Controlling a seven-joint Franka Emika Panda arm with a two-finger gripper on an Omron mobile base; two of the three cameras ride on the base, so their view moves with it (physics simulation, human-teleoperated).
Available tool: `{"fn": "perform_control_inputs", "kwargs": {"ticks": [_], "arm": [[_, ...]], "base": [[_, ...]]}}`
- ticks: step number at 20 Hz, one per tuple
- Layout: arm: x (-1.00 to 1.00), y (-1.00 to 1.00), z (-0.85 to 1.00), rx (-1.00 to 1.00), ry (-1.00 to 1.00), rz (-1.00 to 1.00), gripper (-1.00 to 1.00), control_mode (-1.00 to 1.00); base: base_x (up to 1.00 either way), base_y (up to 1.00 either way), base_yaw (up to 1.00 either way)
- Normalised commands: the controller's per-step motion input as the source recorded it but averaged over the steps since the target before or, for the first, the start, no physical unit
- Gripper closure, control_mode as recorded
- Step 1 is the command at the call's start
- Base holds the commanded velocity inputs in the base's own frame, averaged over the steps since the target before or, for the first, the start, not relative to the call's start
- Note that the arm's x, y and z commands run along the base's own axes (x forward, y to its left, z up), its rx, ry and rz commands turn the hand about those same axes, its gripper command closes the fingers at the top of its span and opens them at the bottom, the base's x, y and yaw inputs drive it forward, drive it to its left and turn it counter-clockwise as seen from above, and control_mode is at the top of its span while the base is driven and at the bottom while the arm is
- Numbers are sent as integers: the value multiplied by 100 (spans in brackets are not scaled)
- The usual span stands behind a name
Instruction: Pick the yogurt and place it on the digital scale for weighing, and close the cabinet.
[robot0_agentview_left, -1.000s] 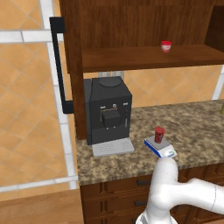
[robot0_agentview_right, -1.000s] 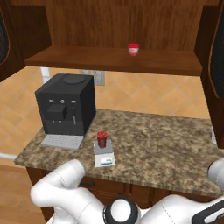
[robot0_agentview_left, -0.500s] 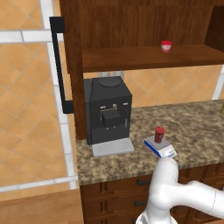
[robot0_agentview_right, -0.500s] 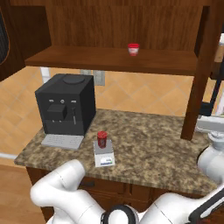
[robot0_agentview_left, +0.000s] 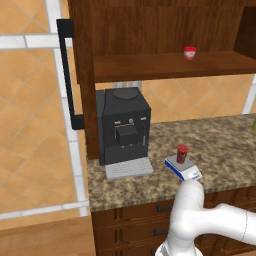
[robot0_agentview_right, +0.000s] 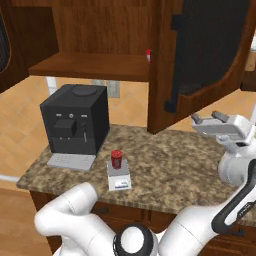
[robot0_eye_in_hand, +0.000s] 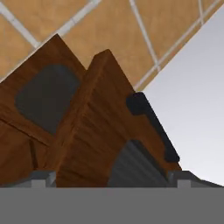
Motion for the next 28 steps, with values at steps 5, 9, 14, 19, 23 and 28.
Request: {"fn": "perform_control_inputs", "kwargs": {"ticks": [5,9,14,19,23,28], "arm": [[13,87,75,-15,36,-26,-100,-100],[0,72,84,0,52,-35,-100,-100],[46,94,42,0,32,-39,-100,-100],[100,84,41,0,12,-28,-100,-100],[100,73,51,0,9,-23,-100,-100],[91,38,68,1,10,-19,-100,-100]], "base": [[0,0,0],[0,0,0],[0,0,0],[0,0,0],[0,0,0],[0,0,0]]}}
